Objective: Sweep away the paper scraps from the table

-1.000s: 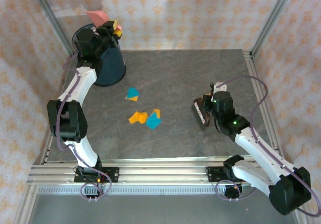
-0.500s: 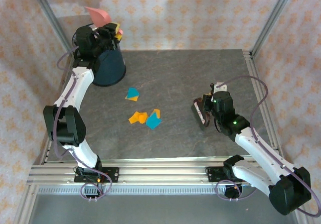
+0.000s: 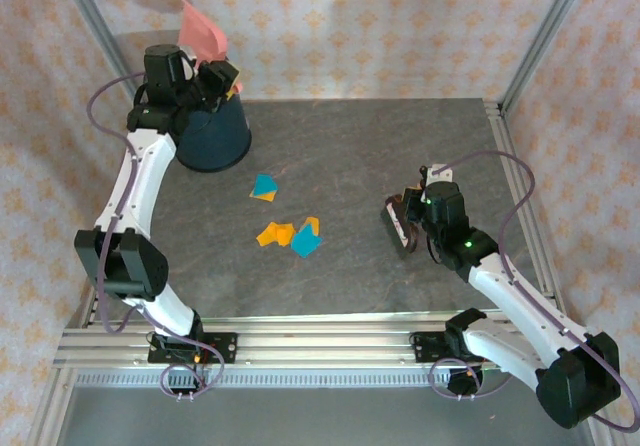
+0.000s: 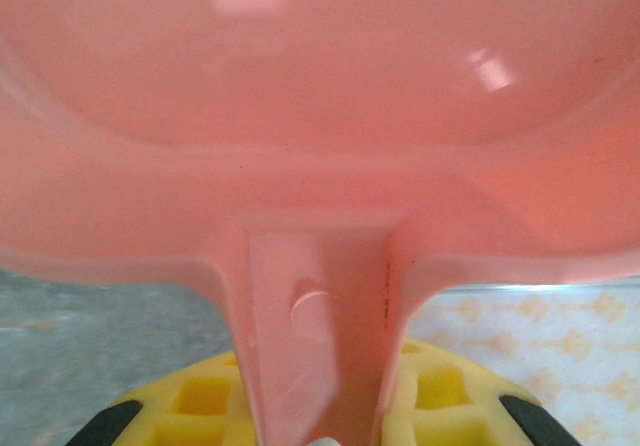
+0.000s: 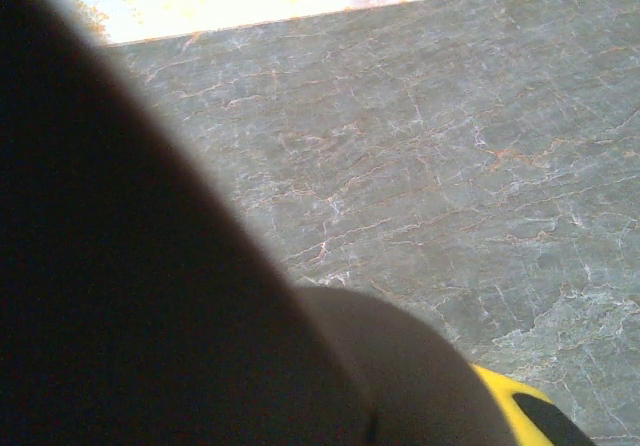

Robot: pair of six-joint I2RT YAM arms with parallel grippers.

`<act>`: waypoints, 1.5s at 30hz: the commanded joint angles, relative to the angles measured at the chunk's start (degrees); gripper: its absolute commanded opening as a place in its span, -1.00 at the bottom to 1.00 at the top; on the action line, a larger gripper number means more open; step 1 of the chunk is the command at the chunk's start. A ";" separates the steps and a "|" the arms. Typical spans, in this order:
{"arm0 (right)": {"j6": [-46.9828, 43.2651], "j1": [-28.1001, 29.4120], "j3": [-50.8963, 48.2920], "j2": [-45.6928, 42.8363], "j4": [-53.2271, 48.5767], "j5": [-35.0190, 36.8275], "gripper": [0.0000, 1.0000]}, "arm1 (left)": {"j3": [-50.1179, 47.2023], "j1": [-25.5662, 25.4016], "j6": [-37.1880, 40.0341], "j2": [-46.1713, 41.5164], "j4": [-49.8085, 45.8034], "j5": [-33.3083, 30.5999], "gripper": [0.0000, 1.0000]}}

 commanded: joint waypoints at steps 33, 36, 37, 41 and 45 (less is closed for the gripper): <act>15.43 0.43 14.02 15.89 11.24 -23.27 -1.00 | -6.94 -11.01 49.29 -15.94 -43.93 -27.90 -1.00; 16.68 1.93 16.96 19.96 12.67 -25.79 -1.00 | -8.45 -11.03 48.96 -17.23 -43.21 -28.94 -1.00; 16.71 2.87 18.07 21.40 13.15 -26.05 -1.00 | -8.77 -11.01 48.93 -17.52 -42.88 -29.12 -1.00; 17.08 6.86 23.47 27.88 14.25 -26.55 -1.00 | -9.60 -11.02 48.72 -18.36 -42.69 -30.55 -1.00; 19.12 10.26 29.19 35.25 15.48 -28.41 -1.00 | -10.50 -11.01 48.85 -19.06 -42.64 -31.40 -1.00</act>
